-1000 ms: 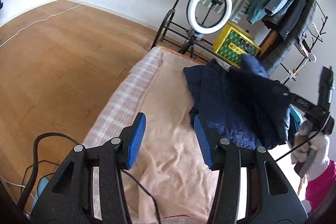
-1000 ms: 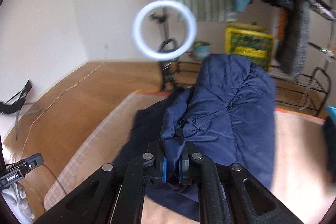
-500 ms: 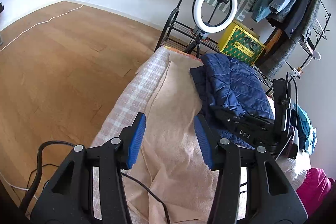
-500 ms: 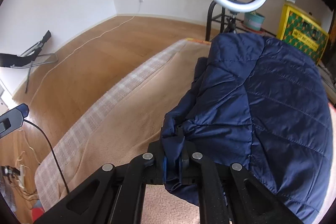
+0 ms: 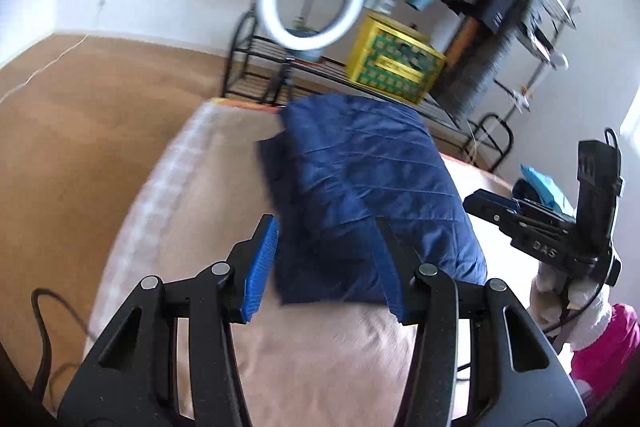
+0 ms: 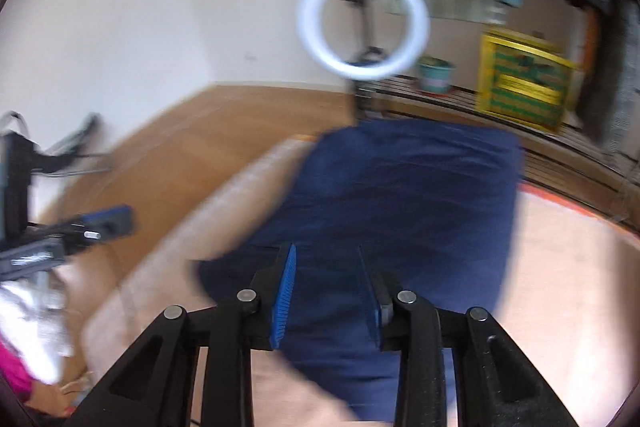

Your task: Fold large clothes

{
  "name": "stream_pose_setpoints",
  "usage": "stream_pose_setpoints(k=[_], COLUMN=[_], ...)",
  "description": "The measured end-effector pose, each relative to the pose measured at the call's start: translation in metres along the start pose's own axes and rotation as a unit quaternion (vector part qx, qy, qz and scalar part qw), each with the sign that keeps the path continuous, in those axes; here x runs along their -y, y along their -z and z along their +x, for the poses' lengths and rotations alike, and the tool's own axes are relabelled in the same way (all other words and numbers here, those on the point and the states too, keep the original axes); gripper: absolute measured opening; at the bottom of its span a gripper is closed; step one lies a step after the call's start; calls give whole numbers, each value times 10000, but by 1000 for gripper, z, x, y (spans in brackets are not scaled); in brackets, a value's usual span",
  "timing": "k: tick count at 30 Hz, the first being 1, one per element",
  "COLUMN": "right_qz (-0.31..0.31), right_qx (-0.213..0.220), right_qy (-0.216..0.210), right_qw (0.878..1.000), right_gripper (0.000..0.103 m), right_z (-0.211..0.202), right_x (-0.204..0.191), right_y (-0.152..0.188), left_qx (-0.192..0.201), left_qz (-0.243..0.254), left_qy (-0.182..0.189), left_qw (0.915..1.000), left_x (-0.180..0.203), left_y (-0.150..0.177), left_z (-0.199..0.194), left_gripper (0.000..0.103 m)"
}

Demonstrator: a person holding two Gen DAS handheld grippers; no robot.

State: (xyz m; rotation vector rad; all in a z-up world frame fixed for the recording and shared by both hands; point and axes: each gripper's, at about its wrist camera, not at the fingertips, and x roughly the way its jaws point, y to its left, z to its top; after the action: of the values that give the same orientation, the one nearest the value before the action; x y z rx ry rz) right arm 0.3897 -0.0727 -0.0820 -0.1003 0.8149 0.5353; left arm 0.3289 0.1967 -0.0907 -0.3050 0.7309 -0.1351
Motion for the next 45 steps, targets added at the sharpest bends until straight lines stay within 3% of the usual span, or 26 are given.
stream_pose_setpoints(k=[2, 5, 9, 14, 17, 20, 24, 31, 35, 38, 45], right_qz=[234, 339, -39, -67, 165, 392, 335, 492, 162, 219, 233], right_qx=[-64, -220, -456, -642, -786, -205, 295, 547, 182, -385, -773], right_qy=[100, 229, 576, 466, -164, -319, 235, 591, 710, 907, 1023], right_qw=[9997, 9989, 9973, 9968, 9966, 9985, 9987, 9955, 9972, 9949, 9915], right_gripper=[31, 31, 31, 31, 30, 30, 34, 34, 34, 34, 35], right_z=[8, 25, 49, 62, 50, 25, 31, 93, 140, 176, 195], right_x=[22, 35, 31, 36, 51, 76, 107, 137, 133, 145, 153], right_y=[2, 14, 38, 55, 36, 5, -44, -99, -112, -107, -98], left_qx=[-98, -551, -939, -1098, -1011, -690, -478, -576, -741, -787, -935], left_qz=[291, 367, 821, 467, 437, 208, 331, 603, 729, 684, 299], left_qy=[11, 85, -498, -436, -360, -260, -313, -487, -542, -502, -258], left_qw=[9995, 9978, 9909, 9919, 9933, 9971, 9978, 9953, 9931, 9933, 9948], left_x=[18, 30, 33, 14, 12, 7, 10, 14, 12, 6, -13], left_y=[-6, -5, 17, 38, 33, 19, -3, -18, -9, -4, -1], left_z=[24, 69, 114, 132, 121, 102, 98, 134, 153, 161, 168], left_gripper=[50, 50, 50, 51, 51, 51, 51, 51, 51, 51, 57])
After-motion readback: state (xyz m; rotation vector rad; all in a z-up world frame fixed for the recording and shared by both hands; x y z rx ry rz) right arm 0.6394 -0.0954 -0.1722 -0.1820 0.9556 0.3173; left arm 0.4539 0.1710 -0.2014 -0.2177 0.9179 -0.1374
